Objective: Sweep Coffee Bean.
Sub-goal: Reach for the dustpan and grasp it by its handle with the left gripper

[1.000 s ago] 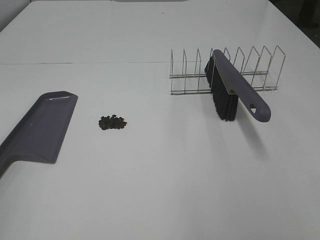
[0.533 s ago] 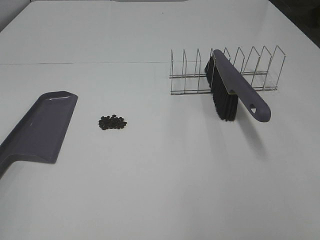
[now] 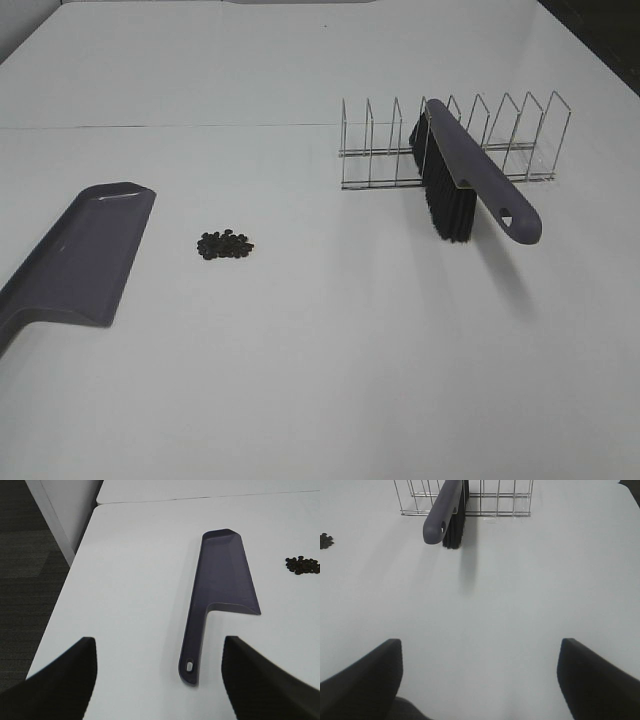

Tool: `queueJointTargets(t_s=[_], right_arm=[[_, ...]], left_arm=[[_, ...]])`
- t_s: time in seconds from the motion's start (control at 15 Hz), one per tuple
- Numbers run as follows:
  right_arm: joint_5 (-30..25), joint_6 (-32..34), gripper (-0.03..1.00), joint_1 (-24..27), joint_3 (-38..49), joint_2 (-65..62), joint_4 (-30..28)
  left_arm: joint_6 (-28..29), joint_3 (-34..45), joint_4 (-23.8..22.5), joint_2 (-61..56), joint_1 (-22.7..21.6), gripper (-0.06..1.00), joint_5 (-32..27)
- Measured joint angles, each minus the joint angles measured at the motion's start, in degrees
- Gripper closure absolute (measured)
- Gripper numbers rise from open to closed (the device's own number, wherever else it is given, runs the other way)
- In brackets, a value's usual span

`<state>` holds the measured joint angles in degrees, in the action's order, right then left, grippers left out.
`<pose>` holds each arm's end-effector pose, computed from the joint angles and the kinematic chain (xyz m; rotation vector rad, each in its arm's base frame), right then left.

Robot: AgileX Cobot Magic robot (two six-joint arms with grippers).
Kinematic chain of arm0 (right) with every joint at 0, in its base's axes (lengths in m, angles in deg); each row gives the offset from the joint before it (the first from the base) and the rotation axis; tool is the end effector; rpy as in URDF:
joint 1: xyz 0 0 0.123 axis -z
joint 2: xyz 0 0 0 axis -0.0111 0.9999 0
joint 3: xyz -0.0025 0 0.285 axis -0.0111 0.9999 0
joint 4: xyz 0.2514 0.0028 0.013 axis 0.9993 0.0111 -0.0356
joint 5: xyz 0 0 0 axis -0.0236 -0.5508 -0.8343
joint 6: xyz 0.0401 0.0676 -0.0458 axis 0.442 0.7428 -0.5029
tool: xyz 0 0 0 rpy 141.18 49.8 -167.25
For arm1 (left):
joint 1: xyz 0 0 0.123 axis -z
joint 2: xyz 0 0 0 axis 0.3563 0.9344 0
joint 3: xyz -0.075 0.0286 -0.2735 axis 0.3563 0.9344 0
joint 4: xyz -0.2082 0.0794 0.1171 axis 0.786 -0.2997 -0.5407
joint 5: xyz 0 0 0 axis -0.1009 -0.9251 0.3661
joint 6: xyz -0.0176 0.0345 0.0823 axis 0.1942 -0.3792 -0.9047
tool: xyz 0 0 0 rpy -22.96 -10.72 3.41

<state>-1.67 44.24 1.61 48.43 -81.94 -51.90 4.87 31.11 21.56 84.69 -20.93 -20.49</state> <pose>-0.0033 0.0068 0.2616 -0.0365 2.1319 0.0621 0.0013 0.0059 0.2820 -0.0033 2.0925 0.0900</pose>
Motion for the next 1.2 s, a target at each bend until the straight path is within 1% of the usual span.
queueJointTargets(t_s=[1.07, 1.13, 1.2], right_arm=[[0.0, 0.0, 0.25, 0.0, 0.0, 0.0, 0.3], [0.0, 0.0, 0.25, 0.0, 0.0, 0.0, 0.3], [0.0, 0.0, 0.25, 0.0, 0.0, 0.0, 0.3]], left_arm=[[-0.3, 0.0, 0.0, 0.0, 0.0, 0.30, 0.0], [-0.3, 0.0, 0.0, 0.0, 0.0, 0.29, 0.0], [-0.3, 0.0, 0.0, 0.0, 0.0, 0.24, 0.0]])
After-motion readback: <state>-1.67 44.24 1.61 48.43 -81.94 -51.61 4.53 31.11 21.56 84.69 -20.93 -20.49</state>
